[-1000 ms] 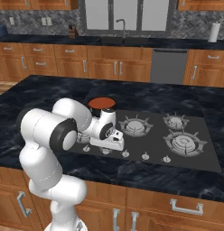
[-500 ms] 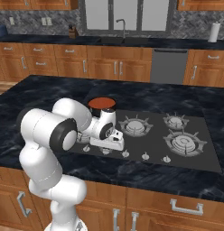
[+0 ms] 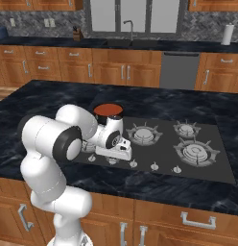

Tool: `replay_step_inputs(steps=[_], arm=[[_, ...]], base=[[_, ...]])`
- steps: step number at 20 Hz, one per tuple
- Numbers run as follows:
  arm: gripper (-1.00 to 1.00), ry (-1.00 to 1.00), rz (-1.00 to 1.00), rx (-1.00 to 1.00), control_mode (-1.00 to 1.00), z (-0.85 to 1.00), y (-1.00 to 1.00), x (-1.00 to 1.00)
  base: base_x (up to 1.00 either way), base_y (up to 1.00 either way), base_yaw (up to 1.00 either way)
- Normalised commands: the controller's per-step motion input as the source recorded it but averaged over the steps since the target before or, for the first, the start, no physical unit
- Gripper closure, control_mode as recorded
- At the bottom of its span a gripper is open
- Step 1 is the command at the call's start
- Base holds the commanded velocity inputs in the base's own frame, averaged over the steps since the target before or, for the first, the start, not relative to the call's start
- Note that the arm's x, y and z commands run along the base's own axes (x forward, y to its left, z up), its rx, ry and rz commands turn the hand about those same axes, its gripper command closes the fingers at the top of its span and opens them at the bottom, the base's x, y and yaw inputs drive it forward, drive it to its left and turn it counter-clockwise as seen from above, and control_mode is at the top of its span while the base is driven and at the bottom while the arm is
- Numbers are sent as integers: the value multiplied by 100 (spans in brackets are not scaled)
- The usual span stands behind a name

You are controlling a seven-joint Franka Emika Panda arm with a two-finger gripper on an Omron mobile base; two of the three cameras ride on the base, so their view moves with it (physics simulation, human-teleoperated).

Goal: Wait until the marinara sauce is simmered to a deep red color and then turn off the stove.

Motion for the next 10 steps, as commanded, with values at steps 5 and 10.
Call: replay_step_inputs(steps=[5, 10], arm=[[100, 0, 0, 0, -100, 0, 0, 0], [100, 0, 0, 0, -100, 0, 0, 0]], base=[[0, 0, 0], [0, 0, 0]])
